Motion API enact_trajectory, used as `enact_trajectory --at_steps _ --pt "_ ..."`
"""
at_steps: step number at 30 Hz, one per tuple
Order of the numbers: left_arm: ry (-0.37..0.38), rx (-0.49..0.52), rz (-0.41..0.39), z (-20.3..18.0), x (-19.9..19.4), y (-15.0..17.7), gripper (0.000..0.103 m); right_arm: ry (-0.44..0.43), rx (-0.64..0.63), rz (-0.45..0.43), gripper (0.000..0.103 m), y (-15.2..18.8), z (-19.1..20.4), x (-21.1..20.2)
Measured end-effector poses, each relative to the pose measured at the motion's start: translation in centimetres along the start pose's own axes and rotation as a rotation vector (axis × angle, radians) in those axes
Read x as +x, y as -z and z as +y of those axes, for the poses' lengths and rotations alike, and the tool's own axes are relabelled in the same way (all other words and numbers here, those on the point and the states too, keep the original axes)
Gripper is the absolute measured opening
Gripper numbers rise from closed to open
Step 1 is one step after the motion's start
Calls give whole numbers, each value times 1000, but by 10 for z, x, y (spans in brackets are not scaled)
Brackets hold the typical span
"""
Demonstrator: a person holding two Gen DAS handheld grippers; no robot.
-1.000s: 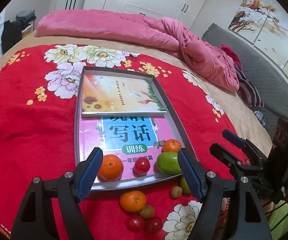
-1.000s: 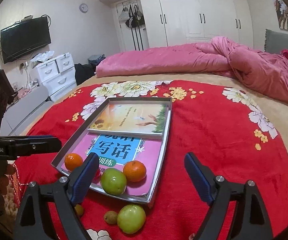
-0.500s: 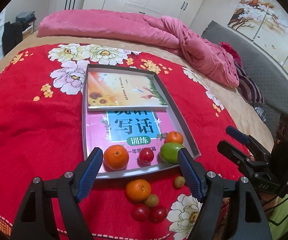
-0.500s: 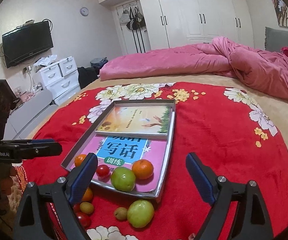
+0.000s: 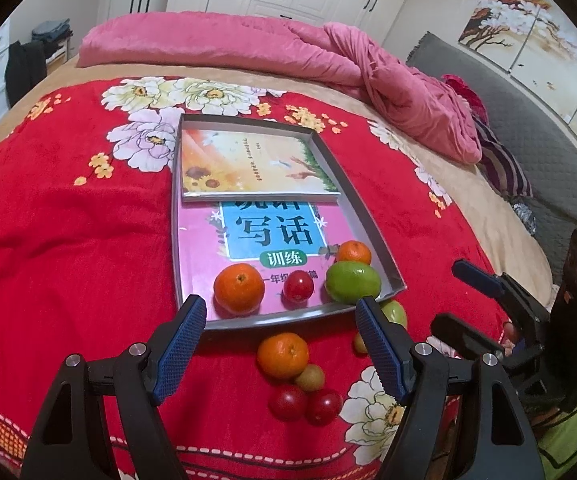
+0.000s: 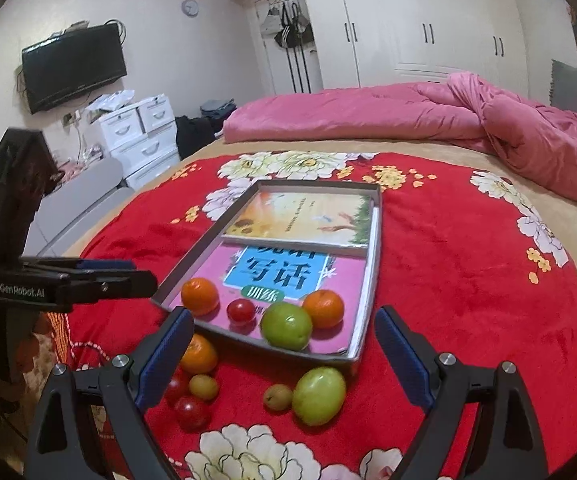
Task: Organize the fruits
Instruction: 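Withdraw both open tools from the tray toward the fruit on the bedspread, then grasp a red cherry tomato with the left tool while the right tool grasps another tomato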
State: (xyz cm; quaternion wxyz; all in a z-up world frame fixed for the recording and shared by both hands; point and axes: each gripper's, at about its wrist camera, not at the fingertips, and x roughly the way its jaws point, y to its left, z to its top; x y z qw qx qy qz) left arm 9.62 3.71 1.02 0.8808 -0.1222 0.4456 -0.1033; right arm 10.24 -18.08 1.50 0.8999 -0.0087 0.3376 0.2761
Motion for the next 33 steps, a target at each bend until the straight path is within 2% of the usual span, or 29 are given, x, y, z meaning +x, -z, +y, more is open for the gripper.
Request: enact_trajectory --at_steps 18,27,33 --pt "-37 39 51 1 -3 19 78 -39 -77 81 92 23 35 4" --pt "-54 46 116 5 4 33 78 -78 -100 180 92 40 51 19" --pt "-68 59 169 6 12 45 78 -71 -130 224 92 50 59 28"
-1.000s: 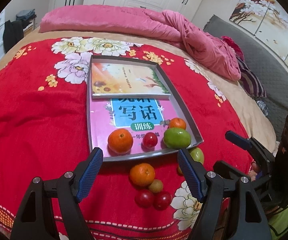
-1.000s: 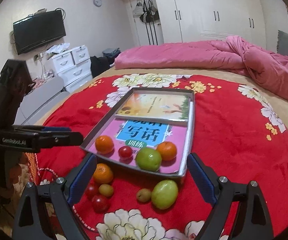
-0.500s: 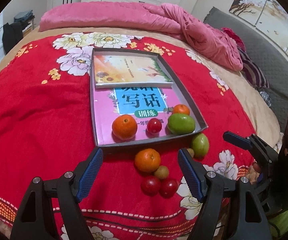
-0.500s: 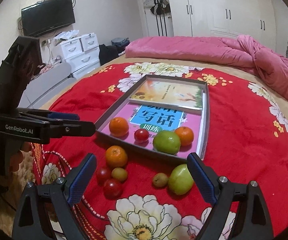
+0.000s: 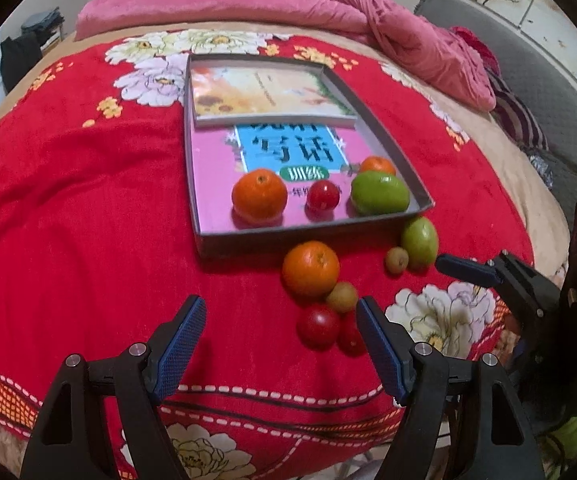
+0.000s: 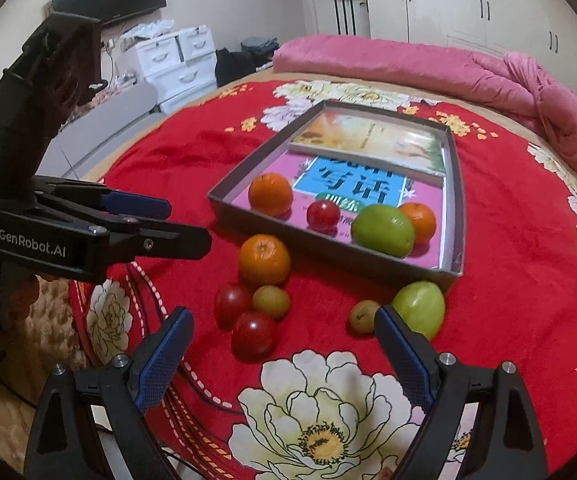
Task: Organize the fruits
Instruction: 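Grasp a red cherry tomato with the left tool while the right tool grasps another tomato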
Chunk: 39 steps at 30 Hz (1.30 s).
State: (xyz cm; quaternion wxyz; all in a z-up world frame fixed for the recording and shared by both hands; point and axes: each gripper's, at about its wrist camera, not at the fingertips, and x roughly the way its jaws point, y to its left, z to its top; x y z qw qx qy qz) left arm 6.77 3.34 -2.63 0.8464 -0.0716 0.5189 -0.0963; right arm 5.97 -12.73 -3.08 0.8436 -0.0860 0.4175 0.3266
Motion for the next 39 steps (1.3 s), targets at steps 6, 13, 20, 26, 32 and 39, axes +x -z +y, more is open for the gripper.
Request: enact_trajectory --at_steps 6,13,20,26,32,39 --pt "15 3 44 -1 9 7 78 10 -8 37 92 6 3 11" --pt "10 29 62 -6 15 11 78 6 5 70 83 10 1 24" --pt "7 47 71 -8 20 14 79 -30 36 96 68 11 -1 34" --pt "17 70 74 -12 26 14 70 -49 0 101 55 13 8 39" --pt "33 67 84 -11 33 14 68 -61 -48 106 42 14 16 44" --pt "55 75 103 -10 43 13 57 -32 -135 110 32 16 27 41"
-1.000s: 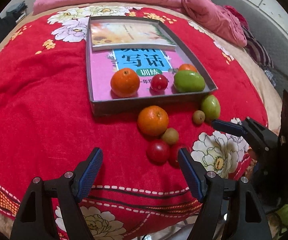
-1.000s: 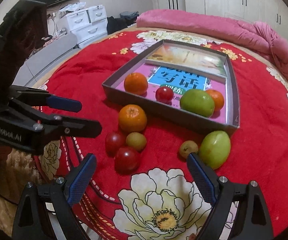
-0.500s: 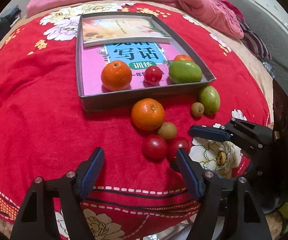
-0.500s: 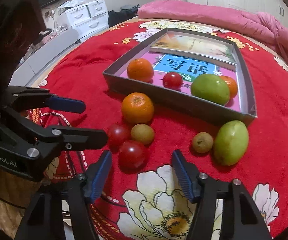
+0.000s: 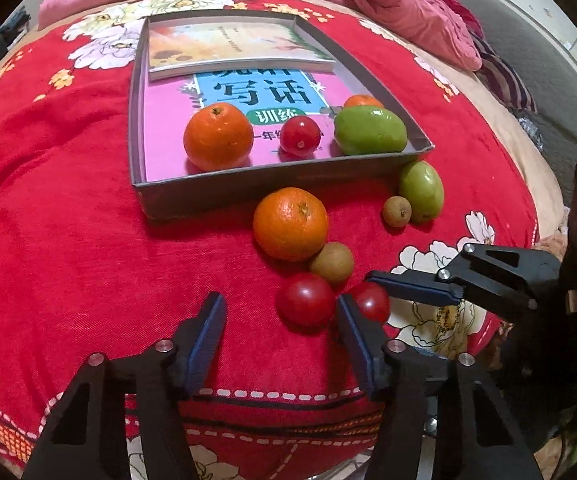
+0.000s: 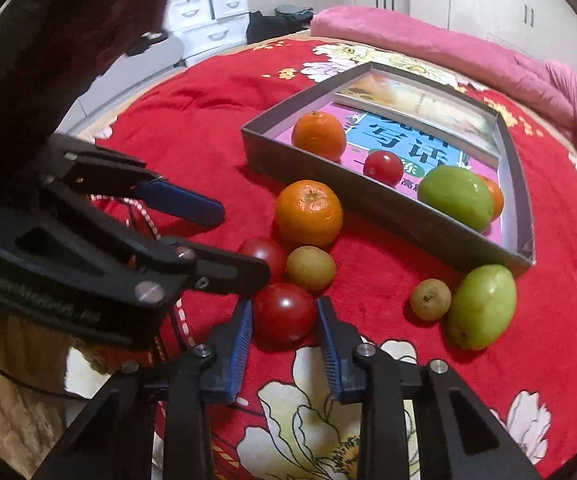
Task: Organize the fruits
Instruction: 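Grasp a red cherry tomato with the left tool while the right tool grasps another tomato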
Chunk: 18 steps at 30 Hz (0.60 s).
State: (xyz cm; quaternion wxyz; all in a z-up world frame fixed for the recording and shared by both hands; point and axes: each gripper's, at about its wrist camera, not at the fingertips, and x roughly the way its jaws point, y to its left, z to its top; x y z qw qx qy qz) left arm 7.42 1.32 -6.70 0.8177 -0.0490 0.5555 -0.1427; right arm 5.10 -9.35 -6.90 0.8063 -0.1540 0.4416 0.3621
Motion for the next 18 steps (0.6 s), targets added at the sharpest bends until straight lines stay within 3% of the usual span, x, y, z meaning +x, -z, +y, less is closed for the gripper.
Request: enact_trajectory --at_steps 5,10,18 --pt "11 31 5 -5 4 0 50 35 -18 10 32 2 -1 -5" --pt "15 76 20 -14 11 -1 39 89 50 11 33 2 -22 -12" --pt "-5 116 13 -19 19 -6 32 56 192 -18 33 2 -51 -22"
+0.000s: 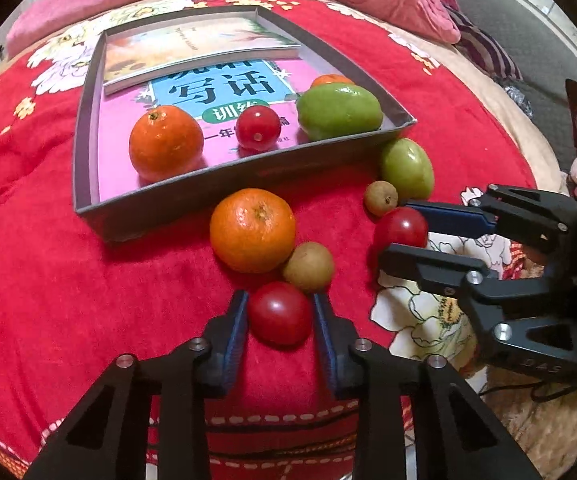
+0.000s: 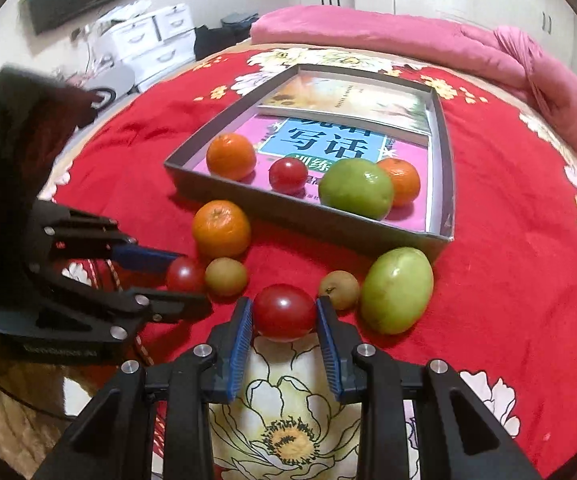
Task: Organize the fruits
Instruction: 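Grasp a red cherry tomato with the left tool while the right tool grasps another tomato, then lift and carry both held cherry tomatoes over the grey tray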
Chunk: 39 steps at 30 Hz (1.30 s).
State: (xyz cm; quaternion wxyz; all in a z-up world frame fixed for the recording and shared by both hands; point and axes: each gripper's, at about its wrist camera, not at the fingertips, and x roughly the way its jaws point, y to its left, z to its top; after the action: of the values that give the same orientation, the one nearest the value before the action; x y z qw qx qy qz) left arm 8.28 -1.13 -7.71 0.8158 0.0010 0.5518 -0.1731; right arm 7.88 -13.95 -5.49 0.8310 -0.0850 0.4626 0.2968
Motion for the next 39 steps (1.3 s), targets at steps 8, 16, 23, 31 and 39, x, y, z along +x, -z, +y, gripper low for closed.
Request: enact_trajectory --at_steps 8,16,23,31,39 --pt "5 -4 -26 2 -8 1 32 -43 22 -45 33 -6 -1 -8" --pt "18 -94 -137 23 -47 -2 32 -79 40 -117 33 -12 -3 -20" --pt "17 -146 -218 30 -74 -9 32 -85 35 -177 33 -16 -2 -31" --pt "7 -189 -280 35 -90 -14 32 -65 38 -231 33 -20 -8 -43" --pt "-47 -205 -304 42 -94 -20 32 -50 55 -263 33 -24 -19 -50"
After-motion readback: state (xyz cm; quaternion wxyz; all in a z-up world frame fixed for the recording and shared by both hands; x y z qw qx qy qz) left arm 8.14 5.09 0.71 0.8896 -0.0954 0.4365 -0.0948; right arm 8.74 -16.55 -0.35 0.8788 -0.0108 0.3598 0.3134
